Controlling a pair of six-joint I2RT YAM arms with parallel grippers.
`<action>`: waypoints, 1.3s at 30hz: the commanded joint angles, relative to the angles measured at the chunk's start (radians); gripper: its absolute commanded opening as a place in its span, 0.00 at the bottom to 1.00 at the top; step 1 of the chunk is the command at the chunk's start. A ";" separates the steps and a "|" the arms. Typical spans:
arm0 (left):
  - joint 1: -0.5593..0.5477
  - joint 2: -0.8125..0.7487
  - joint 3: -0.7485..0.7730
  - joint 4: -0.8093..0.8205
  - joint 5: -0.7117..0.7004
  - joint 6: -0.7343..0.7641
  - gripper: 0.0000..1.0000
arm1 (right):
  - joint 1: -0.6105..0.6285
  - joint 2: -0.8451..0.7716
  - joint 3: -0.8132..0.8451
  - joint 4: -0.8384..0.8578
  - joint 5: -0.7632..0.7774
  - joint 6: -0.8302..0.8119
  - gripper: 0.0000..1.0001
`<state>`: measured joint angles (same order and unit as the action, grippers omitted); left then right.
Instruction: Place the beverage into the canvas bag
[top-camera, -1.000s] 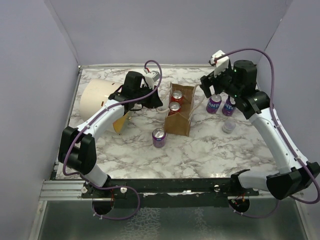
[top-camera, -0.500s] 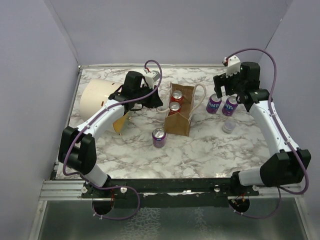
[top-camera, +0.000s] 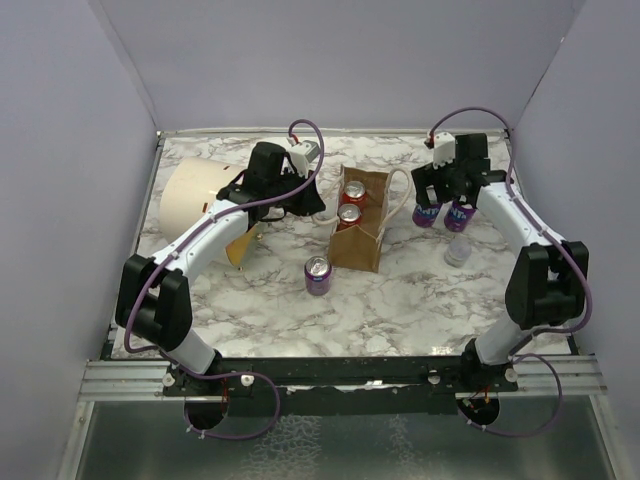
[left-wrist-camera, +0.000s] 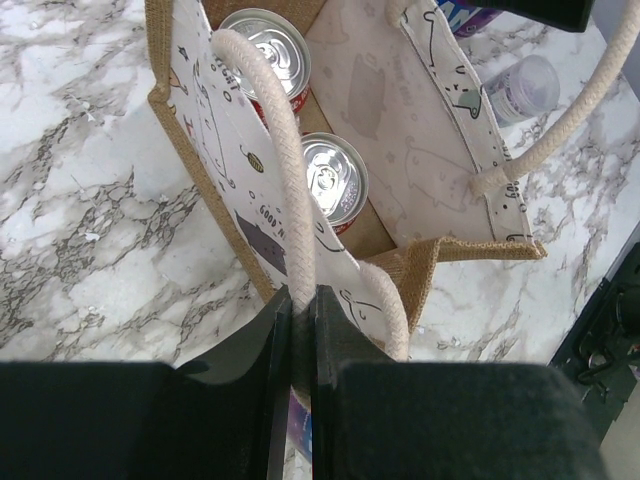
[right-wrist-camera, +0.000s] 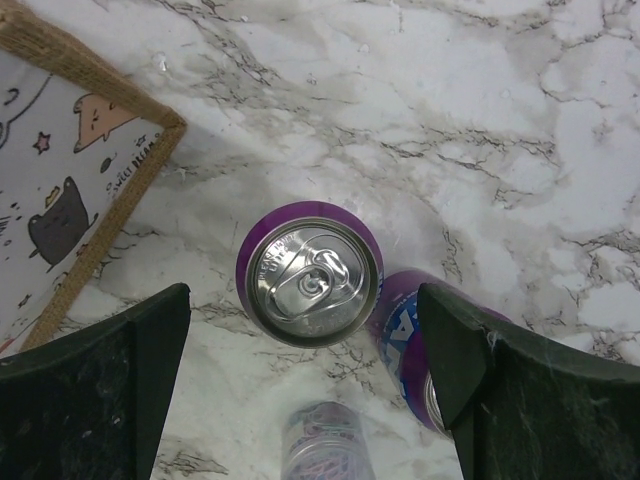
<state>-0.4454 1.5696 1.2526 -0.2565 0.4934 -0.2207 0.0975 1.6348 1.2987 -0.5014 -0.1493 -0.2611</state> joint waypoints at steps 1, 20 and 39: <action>-0.004 -0.045 0.002 0.003 -0.039 0.020 0.00 | -0.013 0.042 0.036 0.018 -0.028 -0.022 0.95; -0.005 -0.039 -0.003 0.012 0.005 0.010 0.00 | -0.041 0.160 0.073 0.004 -0.118 -0.012 0.83; -0.004 -0.039 0.000 0.021 0.027 -0.004 0.00 | -0.043 -0.029 0.166 -0.086 -0.159 0.005 0.19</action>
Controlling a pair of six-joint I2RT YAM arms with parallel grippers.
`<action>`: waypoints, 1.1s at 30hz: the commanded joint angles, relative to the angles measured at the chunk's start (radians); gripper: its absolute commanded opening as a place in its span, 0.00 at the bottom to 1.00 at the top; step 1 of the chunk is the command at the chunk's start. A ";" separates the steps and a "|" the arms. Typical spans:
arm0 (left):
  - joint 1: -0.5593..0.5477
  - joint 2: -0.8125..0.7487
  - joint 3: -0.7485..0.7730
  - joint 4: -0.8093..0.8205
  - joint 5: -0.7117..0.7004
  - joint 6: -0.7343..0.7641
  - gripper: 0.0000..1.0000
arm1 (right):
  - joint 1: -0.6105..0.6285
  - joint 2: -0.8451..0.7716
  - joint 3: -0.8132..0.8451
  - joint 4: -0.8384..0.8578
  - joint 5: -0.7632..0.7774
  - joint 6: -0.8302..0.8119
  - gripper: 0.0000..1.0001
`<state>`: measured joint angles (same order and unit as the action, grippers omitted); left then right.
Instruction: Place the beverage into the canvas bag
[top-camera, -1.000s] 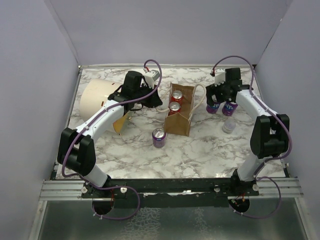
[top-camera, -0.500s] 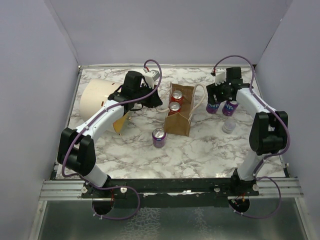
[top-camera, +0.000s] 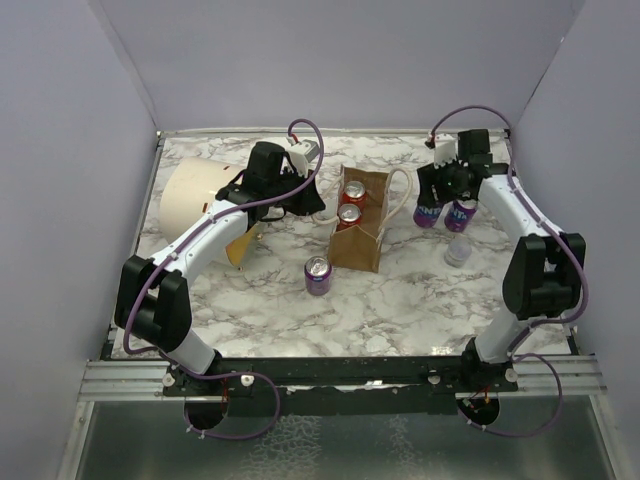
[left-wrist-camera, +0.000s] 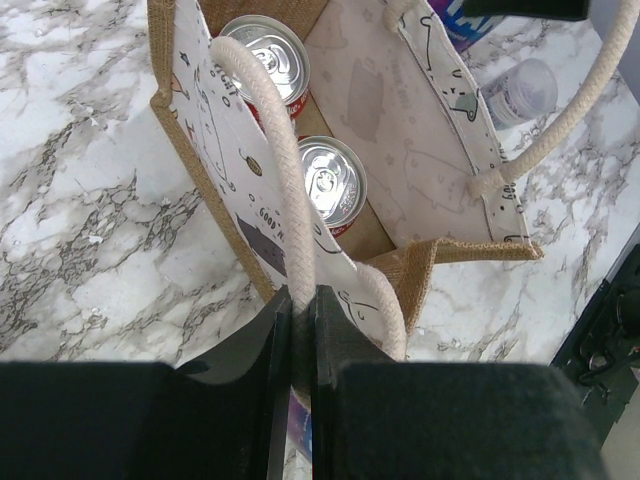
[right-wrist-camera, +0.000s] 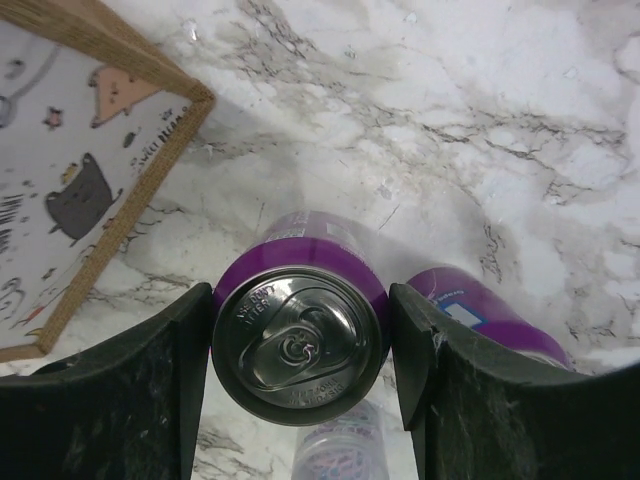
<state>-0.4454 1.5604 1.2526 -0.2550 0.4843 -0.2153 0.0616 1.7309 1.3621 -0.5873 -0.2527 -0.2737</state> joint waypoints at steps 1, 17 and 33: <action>-0.004 -0.029 0.000 0.020 0.038 -0.011 0.00 | -0.006 -0.147 0.113 -0.011 -0.061 0.021 0.16; -0.005 -0.034 -0.012 0.031 0.055 -0.021 0.00 | -0.001 -0.285 0.504 -0.187 -0.249 0.110 0.01; -0.004 -0.014 -0.002 0.029 0.060 -0.004 0.00 | 0.208 -0.180 0.573 -0.166 -0.313 0.099 0.01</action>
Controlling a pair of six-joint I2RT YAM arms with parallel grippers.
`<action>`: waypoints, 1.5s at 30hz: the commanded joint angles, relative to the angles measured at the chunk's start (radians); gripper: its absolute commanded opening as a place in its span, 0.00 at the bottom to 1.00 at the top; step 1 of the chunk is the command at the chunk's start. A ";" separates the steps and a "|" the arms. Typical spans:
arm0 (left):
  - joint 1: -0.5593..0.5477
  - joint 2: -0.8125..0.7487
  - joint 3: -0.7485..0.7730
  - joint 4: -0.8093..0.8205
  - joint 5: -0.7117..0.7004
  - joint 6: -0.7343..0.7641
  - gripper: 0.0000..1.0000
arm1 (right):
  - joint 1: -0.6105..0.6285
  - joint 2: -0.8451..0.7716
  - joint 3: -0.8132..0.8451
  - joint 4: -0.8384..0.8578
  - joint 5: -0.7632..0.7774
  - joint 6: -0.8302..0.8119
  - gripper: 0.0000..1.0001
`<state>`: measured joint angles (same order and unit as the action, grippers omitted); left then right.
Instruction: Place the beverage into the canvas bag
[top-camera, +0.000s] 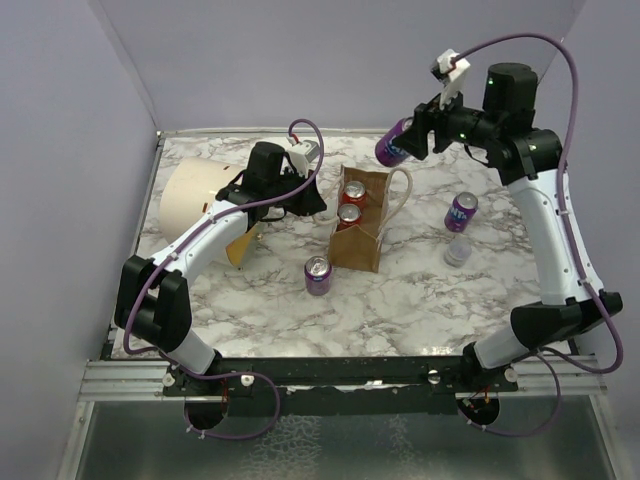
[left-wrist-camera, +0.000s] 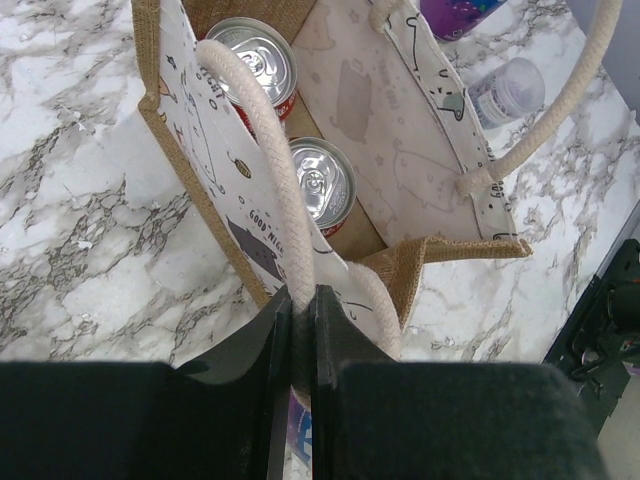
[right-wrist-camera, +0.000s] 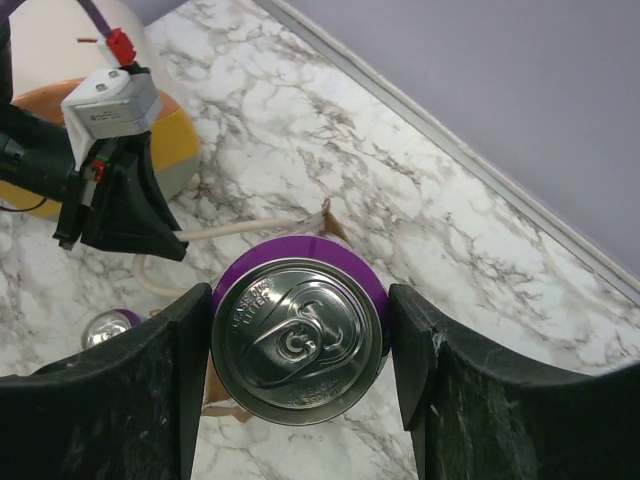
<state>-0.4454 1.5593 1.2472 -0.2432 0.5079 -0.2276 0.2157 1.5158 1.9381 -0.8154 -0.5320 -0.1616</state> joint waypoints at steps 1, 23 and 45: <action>-0.004 -0.012 0.004 0.017 0.037 0.009 0.00 | 0.072 0.046 -0.017 0.062 -0.023 -0.022 0.01; -0.004 -0.034 -0.013 0.021 0.030 0.015 0.00 | 0.195 0.104 -0.327 0.155 0.296 -0.122 0.01; -0.004 -0.037 -0.006 0.019 0.035 0.015 0.00 | 0.202 0.171 -0.314 0.168 0.314 -0.112 0.01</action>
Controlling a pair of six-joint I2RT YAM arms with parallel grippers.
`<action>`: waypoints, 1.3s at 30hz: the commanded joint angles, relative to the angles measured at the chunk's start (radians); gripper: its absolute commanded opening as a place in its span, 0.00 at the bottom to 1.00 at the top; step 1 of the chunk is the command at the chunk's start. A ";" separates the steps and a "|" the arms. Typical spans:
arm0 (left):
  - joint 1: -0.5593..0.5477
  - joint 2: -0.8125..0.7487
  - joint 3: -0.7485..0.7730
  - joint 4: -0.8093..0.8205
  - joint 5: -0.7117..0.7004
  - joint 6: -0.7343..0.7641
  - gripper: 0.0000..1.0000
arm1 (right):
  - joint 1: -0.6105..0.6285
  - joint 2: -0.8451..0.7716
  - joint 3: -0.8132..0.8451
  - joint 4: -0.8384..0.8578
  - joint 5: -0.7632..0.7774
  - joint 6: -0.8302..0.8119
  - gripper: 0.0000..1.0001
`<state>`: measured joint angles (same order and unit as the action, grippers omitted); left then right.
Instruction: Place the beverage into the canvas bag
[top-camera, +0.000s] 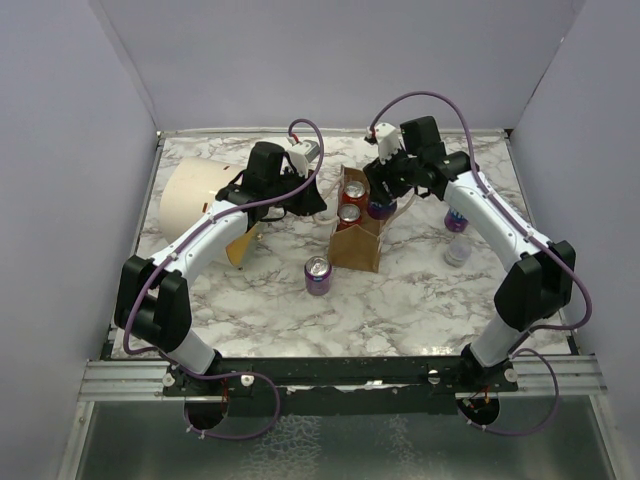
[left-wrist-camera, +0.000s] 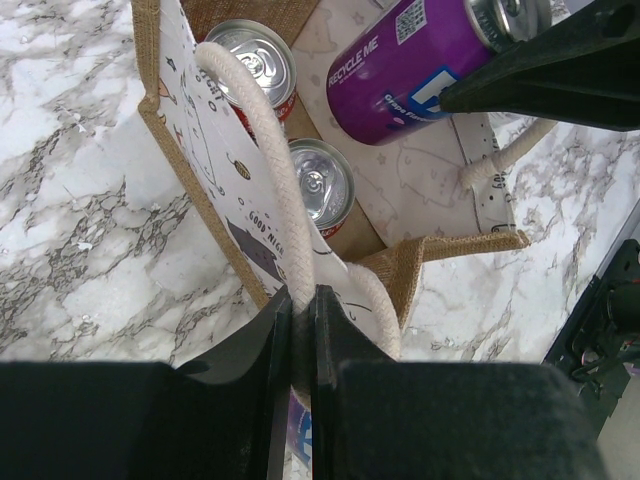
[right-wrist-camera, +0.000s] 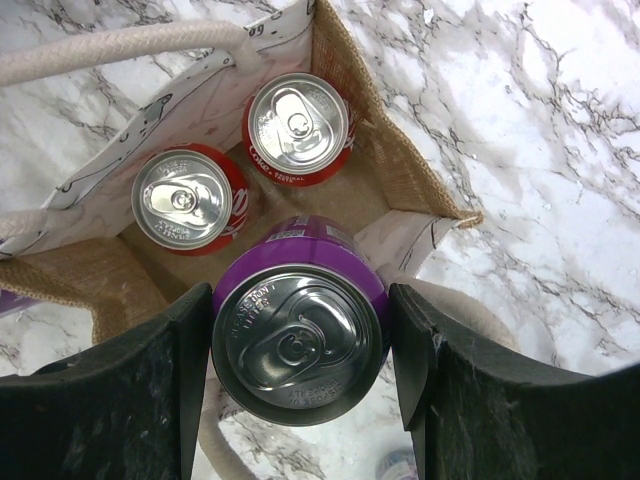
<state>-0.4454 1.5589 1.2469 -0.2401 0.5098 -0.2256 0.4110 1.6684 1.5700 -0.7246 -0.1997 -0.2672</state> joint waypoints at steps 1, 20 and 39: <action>-0.004 -0.037 -0.005 0.016 0.035 0.013 0.00 | 0.011 0.028 0.058 0.076 -0.026 -0.011 0.01; -0.004 -0.048 -0.008 0.017 0.036 0.016 0.00 | 0.038 0.157 0.133 -0.027 -0.063 -0.178 0.04; -0.004 -0.060 -0.018 0.019 0.033 0.025 0.00 | 0.037 0.242 0.149 -0.054 -0.079 -0.304 0.13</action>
<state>-0.4454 1.5387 1.2438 -0.2398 0.5117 -0.2134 0.4458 1.8889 1.6691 -0.8116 -0.2562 -0.5377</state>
